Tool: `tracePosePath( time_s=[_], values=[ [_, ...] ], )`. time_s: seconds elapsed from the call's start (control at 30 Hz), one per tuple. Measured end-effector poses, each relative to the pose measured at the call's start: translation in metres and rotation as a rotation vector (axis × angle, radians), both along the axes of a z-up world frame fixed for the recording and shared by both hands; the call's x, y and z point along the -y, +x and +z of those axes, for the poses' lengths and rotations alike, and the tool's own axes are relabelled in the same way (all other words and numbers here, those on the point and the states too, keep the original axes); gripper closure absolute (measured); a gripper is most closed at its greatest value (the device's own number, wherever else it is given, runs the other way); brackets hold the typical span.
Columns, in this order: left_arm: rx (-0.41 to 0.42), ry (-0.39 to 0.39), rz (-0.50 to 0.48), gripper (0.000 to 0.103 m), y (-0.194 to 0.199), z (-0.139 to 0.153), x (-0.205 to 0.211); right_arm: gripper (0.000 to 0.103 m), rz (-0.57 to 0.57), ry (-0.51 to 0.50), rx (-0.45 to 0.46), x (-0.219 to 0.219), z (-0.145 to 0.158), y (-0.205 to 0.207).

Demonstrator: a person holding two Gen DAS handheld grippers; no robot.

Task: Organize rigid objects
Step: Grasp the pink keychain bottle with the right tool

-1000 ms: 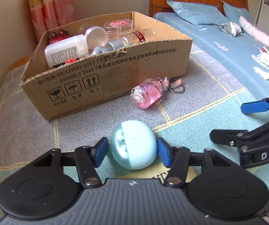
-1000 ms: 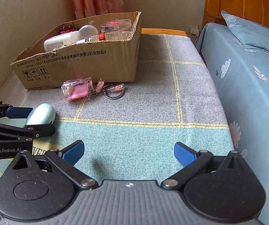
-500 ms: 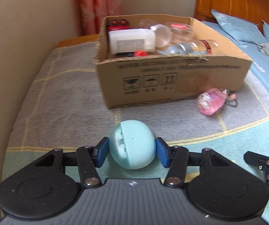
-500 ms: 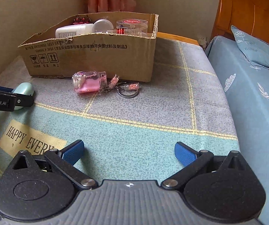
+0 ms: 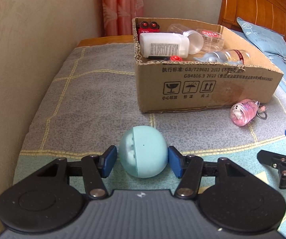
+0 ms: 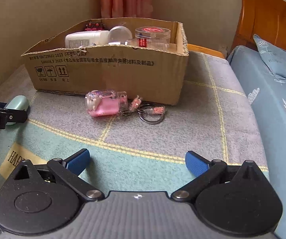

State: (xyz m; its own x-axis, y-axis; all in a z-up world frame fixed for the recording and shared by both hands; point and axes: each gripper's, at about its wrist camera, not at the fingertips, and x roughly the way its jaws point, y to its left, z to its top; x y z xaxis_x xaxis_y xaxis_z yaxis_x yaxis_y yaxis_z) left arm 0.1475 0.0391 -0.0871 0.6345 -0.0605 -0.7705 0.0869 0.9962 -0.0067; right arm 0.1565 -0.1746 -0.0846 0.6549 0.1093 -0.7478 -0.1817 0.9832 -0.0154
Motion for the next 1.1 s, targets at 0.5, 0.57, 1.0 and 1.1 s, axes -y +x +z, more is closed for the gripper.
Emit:
tracePosePath(
  time_s=[0.5,0.57,1.0,1.1],
  values=[
    [0.007,-0.006,-0.003,0.045,0.000,-0.001,-0.003,0.026,0.103,-0.048,0.130,-0.034,0.002,0.032],
    [0.007,-0.007,-0.001,0.045,0.000,-0.001,-0.002,0.036,0.100,-0.054,0.140,-0.034,0.002,0.032],
    [0.006,-0.004,0.000,0.046,0.000,-0.001,-0.002,0.032,0.122,-0.063,0.184,-0.032,0.009,0.009],
    [0.008,-0.005,0.000,0.046,0.000,-0.001,-0.002,0.032,0.143,-0.066,0.186,-0.035,0.008,0.011]
  ],
)
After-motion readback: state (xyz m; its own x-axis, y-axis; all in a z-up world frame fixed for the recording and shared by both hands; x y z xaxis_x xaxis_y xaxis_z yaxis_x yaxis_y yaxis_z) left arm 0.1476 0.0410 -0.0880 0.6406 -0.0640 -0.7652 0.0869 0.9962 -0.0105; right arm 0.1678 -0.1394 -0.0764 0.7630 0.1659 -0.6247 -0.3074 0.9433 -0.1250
